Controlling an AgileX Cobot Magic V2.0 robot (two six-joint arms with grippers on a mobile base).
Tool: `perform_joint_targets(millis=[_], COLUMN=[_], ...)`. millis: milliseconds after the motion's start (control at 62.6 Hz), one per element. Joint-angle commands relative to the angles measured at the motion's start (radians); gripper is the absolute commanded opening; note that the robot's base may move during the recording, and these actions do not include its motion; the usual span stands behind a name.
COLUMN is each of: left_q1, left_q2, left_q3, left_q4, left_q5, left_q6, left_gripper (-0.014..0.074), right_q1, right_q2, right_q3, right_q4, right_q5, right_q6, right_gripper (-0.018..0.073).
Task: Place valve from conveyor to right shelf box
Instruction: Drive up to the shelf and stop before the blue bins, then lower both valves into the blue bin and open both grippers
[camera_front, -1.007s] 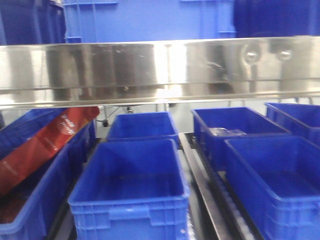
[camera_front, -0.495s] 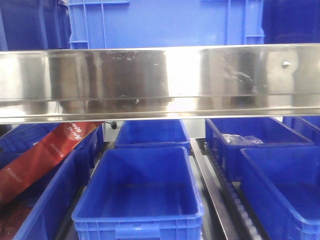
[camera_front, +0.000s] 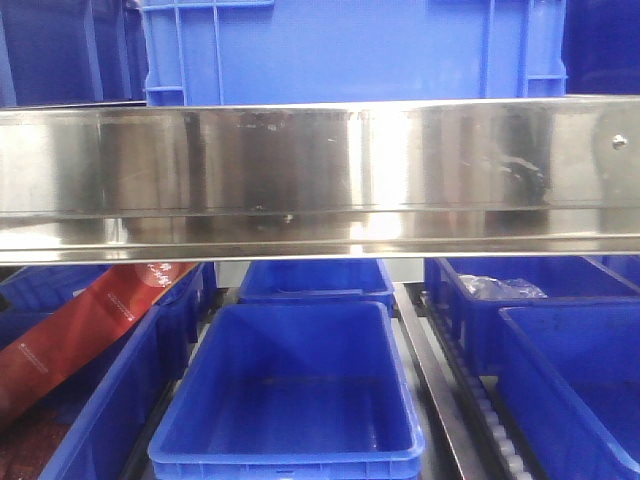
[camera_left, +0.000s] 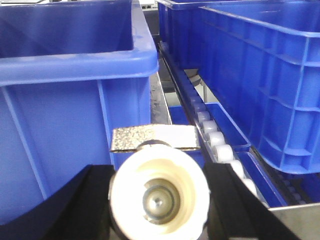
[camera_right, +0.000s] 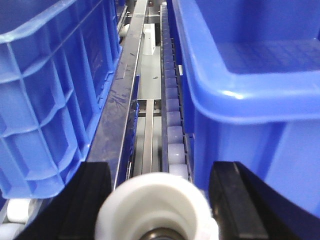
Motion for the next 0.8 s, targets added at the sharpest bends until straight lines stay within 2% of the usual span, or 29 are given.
perform_joint_targets(millis=[0, 783], left_q1=[-0.008, -0.008], left_q2=[-0.007, -0.007], left_q3=[-0.007, -0.007], left_q4=[-0.006, -0.006], left_q5=[-0.058, -0.060], left_q6=[0.000, 0.000], left_gripper=[-0.0111, -0.0111], right_q1=[-0.003, -0.003], right_q2=[-0.010, -0.010], right_q3=[-0.021, -0.021], right_q4=[-0.002, -0.002], right_q5=[-0.078, -0.078], right_q6=[0.000, 0.000], right_gripper=[-0.0166, -0.0166])
